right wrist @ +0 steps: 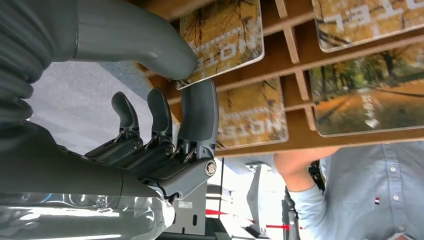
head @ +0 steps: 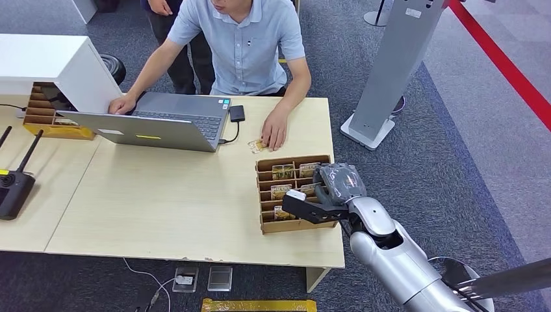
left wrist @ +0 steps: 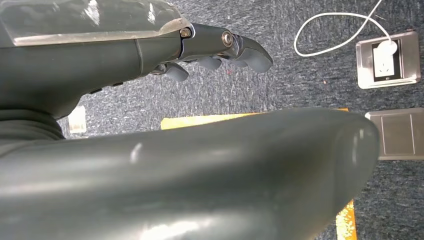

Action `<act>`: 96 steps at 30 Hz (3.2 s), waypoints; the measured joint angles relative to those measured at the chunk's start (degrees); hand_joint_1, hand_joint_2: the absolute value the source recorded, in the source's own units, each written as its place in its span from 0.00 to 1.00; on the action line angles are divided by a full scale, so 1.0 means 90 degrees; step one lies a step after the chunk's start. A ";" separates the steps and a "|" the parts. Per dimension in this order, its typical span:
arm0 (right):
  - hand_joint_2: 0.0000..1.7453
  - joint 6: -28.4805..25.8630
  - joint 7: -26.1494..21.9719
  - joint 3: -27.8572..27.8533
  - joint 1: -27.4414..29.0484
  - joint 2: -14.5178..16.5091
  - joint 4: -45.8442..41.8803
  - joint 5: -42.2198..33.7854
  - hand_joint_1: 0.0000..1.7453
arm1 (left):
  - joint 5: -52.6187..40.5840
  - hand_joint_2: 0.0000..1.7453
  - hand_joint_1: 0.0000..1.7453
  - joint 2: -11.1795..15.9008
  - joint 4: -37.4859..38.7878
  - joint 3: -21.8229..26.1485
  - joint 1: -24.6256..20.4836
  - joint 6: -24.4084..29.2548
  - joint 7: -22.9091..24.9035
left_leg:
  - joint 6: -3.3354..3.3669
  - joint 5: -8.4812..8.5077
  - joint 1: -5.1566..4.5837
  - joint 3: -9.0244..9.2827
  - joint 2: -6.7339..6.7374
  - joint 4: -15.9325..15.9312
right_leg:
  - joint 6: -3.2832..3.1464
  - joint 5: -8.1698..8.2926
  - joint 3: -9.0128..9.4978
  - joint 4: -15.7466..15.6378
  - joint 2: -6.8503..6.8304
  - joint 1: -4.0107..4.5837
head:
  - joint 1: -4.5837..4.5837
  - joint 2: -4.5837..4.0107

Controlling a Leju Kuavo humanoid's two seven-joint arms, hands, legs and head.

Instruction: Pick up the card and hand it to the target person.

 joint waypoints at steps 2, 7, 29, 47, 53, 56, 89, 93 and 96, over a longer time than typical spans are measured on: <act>1.00 0.0001 -0.0001 0.0005 0.0000 0.0001 0.0004 -0.0002 0.73 | 0.0000 0.00 0.00 0.0000 0.0000 0.0000 0.0001 0.0003 0.0000 | 0.0000 0.0000 0.0000 0.0000 0.0000 0.0000 | 0.0000 0.0000 0.0000 0.0000 0.0000 0.0000 | 0.0000 0.0001; 1.00 0.0002 -0.0002 0.0015 0.0000 0.0001 0.0004 -0.0010 0.70 | 0.0000 0.00 0.00 0.0000 0.0000 0.0000 0.0001 0.0007 0.0000 | 0.0000 0.0000 0.0000 0.0000 0.0000 0.0000 | 0.0000 0.0000 0.0000 0.0000 0.0000 0.0000 | -0.0001 -0.0001; 1.00 0.0018 -0.0018 0.0113 0.0001 0.0004 0.0004 -0.0138 0.87 | 0.0011 0.00 0.00 0.0004 0.0000 0.0000 0.0001 0.0015 0.0000 | 0.0000 0.0000 0.0000 0.0000 0.0000 0.0000 | 0.0000 0.0000 0.0000 0.0000 0.0000 0.0000 | 0.0000 -0.0001; 1.00 0.0068 0.0003 0.0085 -0.0021 0.0004 -0.0035 -0.0364 0.89 | 0.0009 0.00 0.00 0.0025 0.0000 0.0000 0.0004 0.0162 -0.0036 | 0.0001 0.0001 0.0000 0.0000 0.0000 0.0000 | 0.0000 0.0001 0.0000 0.0000 0.0000 0.0000 | 0.0001 0.0000; 1.00 0.0838 0.0453 -0.0135 -0.0267 -0.0281 -0.0552 -0.0933 0.89 | 0.0121 0.00 0.00 0.0058 0.0000 0.0000 0.0016 0.0165 -0.0035 | 0.0004 0.0003 -0.0001 -0.0001 0.0000 0.0001 | 0.0006 0.0006 -0.0003 0.0000 0.0000 -0.0001 | 0.0001 -0.0001; 1.00 0.1322 0.0777 -0.0383 -0.0528 -0.0566 -0.1118 -0.1380 0.89 | 0.0238 0.00 0.00 0.0090 0.0000 0.0000 0.0032 0.0165 -0.0013 | 0.0005 0.0004 -0.0002 -0.0001 0.0001 0.0002 | 0.0007 0.0008 -0.0004 -0.0001 0.0002 -0.0002 | 0.0001 -0.0001; 1.00 -0.0544 -0.0432 -0.1459 -0.0962 -0.0638 -0.2108 -0.1130 0.89 | 0.0247 0.00 0.00 0.0084 0.0000 -0.0002 0.0016 0.0014 -0.0126 | 0.0006 0.0004 -0.0001 -0.0010 0.0000 0.0003 | 0.0007 0.0008 -0.0006 -0.0001 0.0001 -0.0001 | 0.0001 -0.0001; 1.00 -0.0703 -0.0506 -0.1457 -0.0896 -0.0498 -0.1649 -0.1248 0.89 | 0.0223 0.00 0.00 0.0081 0.0000 -0.0002 0.0012 0.0036 -0.0105 | 0.0006 0.0004 -0.0001 -0.0012 -0.0001 0.0003 | 0.0007 0.0008 -0.0009 -0.0001 0.0000 -0.0001 | 0.0004 -0.0001; 1.00 -0.0730 -0.0517 -0.1451 -0.0866 -0.0414 -0.1390 -0.1326 0.89 | 0.0223 0.00 0.00 0.0082 0.0000 -0.0002 0.0010 0.0052 -0.0086 | 0.0006 0.0004 -0.0001 -0.0014 0.0000 0.0003 | 0.0007 0.0008 -0.0011 -0.0001 0.0000 -0.0001 | 0.0004 -0.0001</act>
